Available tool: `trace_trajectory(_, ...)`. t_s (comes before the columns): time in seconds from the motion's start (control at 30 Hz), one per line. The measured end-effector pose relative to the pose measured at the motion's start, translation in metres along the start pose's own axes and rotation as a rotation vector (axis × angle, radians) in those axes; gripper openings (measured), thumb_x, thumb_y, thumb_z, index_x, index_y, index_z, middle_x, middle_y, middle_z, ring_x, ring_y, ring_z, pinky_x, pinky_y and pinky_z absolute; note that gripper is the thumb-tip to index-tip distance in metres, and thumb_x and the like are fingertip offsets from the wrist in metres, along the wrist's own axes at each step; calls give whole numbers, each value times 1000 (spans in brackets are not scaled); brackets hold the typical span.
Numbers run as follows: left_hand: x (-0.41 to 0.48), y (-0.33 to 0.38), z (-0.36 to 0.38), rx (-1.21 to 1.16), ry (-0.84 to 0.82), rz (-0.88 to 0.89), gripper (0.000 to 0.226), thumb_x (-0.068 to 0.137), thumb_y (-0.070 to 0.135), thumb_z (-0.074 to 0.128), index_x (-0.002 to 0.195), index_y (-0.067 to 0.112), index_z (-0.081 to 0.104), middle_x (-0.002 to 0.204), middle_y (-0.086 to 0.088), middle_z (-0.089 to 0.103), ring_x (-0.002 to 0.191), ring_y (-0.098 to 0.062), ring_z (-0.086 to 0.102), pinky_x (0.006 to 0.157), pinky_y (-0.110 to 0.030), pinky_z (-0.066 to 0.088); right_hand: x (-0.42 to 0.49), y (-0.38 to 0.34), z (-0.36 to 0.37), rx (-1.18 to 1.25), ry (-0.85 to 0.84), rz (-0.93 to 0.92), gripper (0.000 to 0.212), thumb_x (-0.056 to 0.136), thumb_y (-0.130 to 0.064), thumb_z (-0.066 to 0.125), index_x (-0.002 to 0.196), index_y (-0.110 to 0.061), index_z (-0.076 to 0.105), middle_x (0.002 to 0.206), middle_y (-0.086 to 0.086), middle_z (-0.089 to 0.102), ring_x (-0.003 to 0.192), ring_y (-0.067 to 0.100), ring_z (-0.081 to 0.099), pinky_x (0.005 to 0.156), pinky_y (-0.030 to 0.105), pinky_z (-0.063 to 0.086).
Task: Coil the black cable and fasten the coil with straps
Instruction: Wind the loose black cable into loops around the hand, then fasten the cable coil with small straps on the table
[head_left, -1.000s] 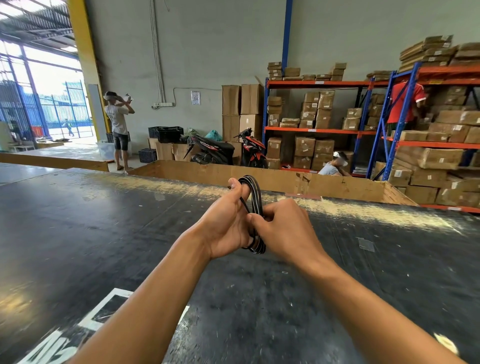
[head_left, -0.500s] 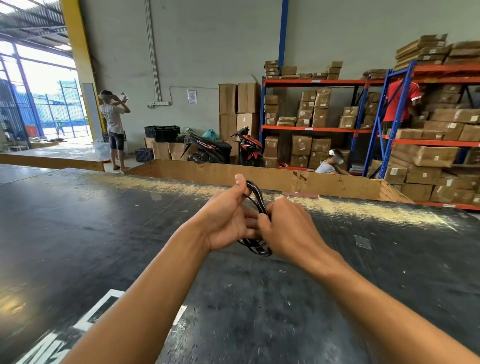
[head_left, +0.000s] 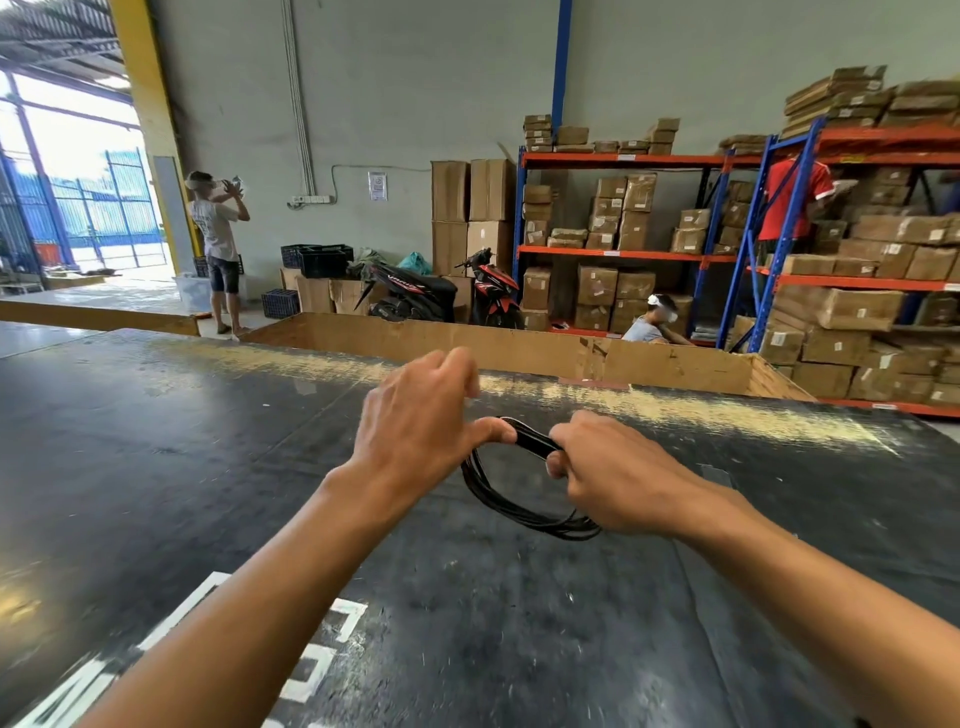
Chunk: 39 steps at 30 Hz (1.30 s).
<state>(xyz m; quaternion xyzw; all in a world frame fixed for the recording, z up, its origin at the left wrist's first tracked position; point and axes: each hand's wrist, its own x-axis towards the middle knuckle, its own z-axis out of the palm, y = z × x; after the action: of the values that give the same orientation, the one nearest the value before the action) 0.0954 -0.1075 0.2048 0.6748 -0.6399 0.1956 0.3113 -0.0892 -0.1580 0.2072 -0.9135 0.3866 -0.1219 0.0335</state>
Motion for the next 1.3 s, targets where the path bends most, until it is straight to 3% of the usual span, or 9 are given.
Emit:
trace_trajectory(0.13,-5,6,11,-174,-344,309,43,95,32,60,135,21,50,132,-1,56,117,-17,55,100,-37,48,-5,7,-4,-14,-97,-2,18,90,-16,47,75,-25,50,72,-4,54,62,16,48,51,34,33)
trace_trajectory(0.27,-11,21,26,-93,-412,368,11,102,23,46,99,14,52,88,1,59,86,-30,61,64,-34,39,-10,17,-2,22,-107,-3,19,95,-22,42,76,-25,46,70,-1,57,61,20,50,55,39,36)
trace_trajectory(0.43,-20,34,38,-131,-429,310,21,101,23,43,81,18,37,75,-5,58,67,-33,52,60,-40,38,-33,27,20,99,-18,-47,22,102,-33,32,83,-22,35,70,-1,52,62,23,50,57,41,36)
trace_trajectory(0.6,-25,48,41,-259,-657,238,34,103,30,39,69,26,36,65,4,46,60,-20,45,53,-32,32,-58,46,36,-88,100,-88,27,102,-42,30,92,-18,36,89,2,57,76,32,57,57,38,37)
trace_trajectory(0.77,-40,66,46,-924,-896,-189,43,104,39,39,76,15,61,63,3,40,60,-16,38,63,-31,34,-87,59,47,-75,163,-92,23,101,-32,42,83,-19,35,86,7,71,72,39,62,52,41,44)
trace_trajectory(0.9,-52,88,57,-1325,-999,-604,34,102,18,49,80,1,69,57,0,52,50,-13,53,62,-27,52,-110,71,53,-61,215,-78,21,97,-30,41,79,-21,35,72,9,70,63,39,61,47,38,40)
trace_trajectory(1.07,-72,112,81,-1173,-765,-347,28,101,9,50,87,-5,70,61,0,54,49,-6,51,53,-18,48,-140,80,71,124,197,164,27,100,-37,41,80,-20,46,69,7,65,70,39,59,57,41,43)
trace_trajectory(1.2,-92,125,99,-1224,-900,-347,34,101,31,51,100,8,76,60,9,50,51,-6,41,53,-18,43,-165,91,86,79,155,265,27,99,-38,41,77,-22,38,71,12,67,68,42,58,55,44,45)
trace_trajectory(1.3,-104,133,109,-1009,-850,-8,20,98,28,58,101,23,77,59,17,55,54,-2,45,57,-15,39,-181,102,93,62,117,296,30,99,-40,39,76,-21,34,70,15,64,67,43,54,53,42,38)
